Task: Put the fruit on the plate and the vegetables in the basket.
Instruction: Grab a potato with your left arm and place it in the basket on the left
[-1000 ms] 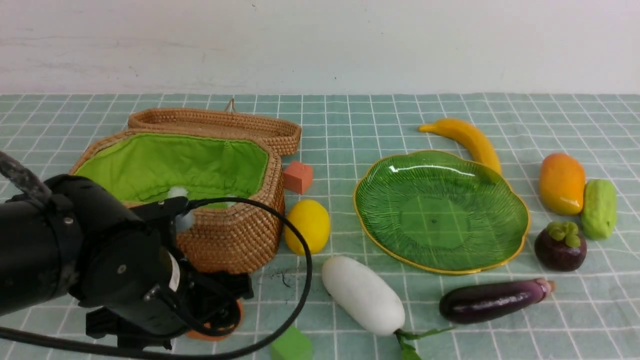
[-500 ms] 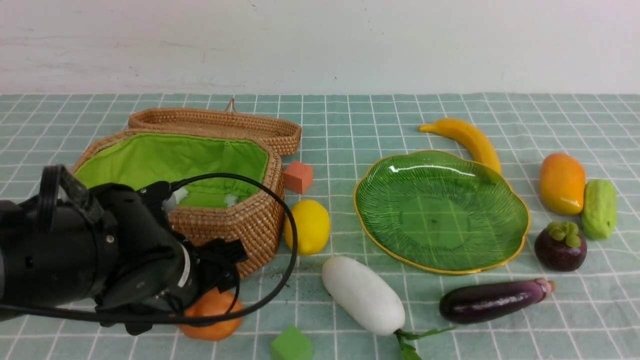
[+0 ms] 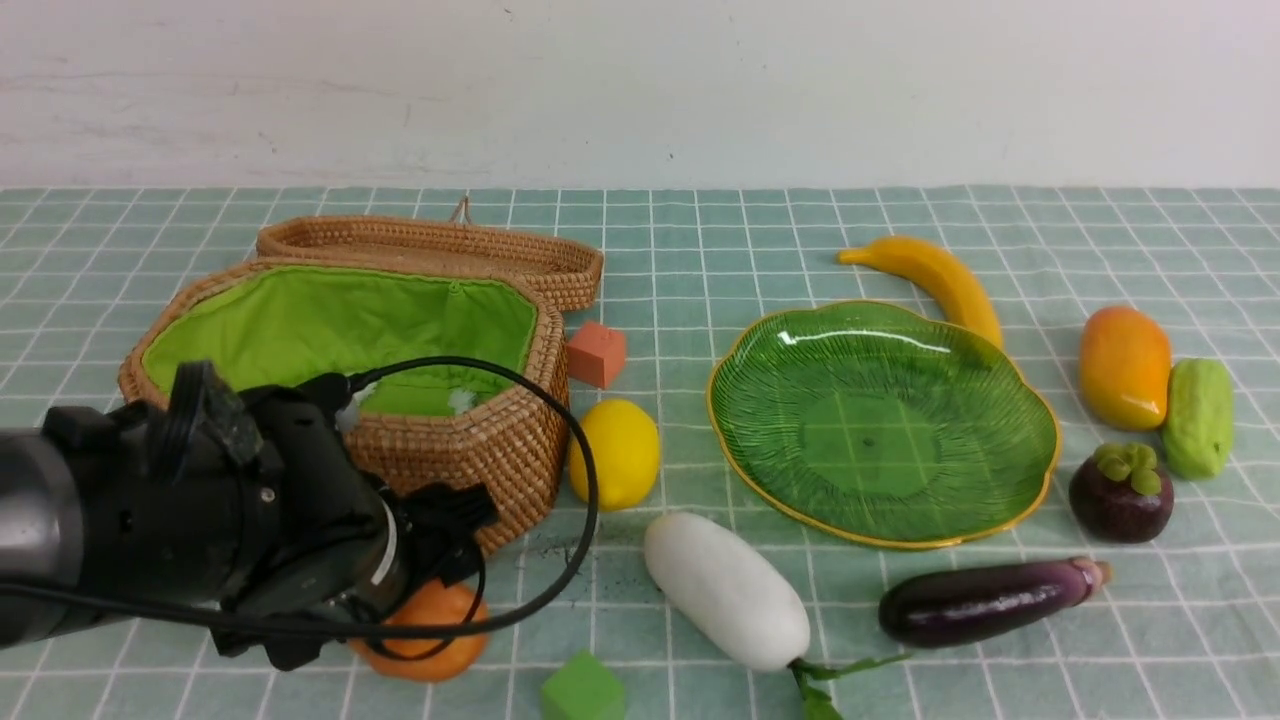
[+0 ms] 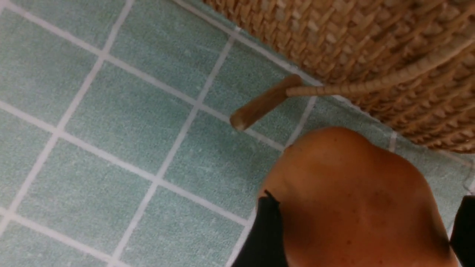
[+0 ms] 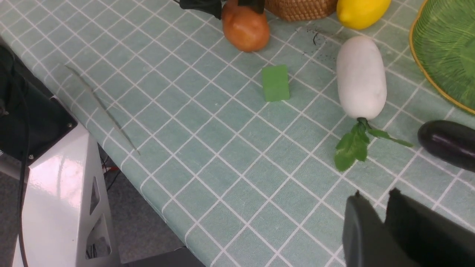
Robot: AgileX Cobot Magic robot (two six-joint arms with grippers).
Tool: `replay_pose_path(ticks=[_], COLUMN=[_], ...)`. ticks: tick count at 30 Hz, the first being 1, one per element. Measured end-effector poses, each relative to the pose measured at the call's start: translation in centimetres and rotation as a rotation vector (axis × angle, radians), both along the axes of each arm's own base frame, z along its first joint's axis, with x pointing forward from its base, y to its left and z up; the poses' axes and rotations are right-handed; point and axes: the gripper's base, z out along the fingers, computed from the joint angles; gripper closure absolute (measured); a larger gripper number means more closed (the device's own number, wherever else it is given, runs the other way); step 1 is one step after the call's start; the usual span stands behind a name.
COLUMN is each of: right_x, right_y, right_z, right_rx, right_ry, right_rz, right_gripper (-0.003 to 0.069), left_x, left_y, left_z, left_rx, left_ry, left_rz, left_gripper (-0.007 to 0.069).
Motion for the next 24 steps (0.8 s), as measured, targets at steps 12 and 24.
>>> replay_pose_path(ticks=[12,24], right_x=[0.0,0.0], right_y=[0.0,0.0], right_z=[0.0,0.0], right_rx=[0.0,-0.002], right_ry=[0.0,-0.003], right_rz=[0.0,0.003], right_gripper=[0.055,0.0545], left_x=[0.04,-0.42], left_y=[0.04,-0.17], left_z=[-0.01,-0.25], left_rx=[-0.018,-0.044], left_ry=[-0.003,0.056], left_rz=[0.043,0.045], left_gripper=[0.003,0.003])
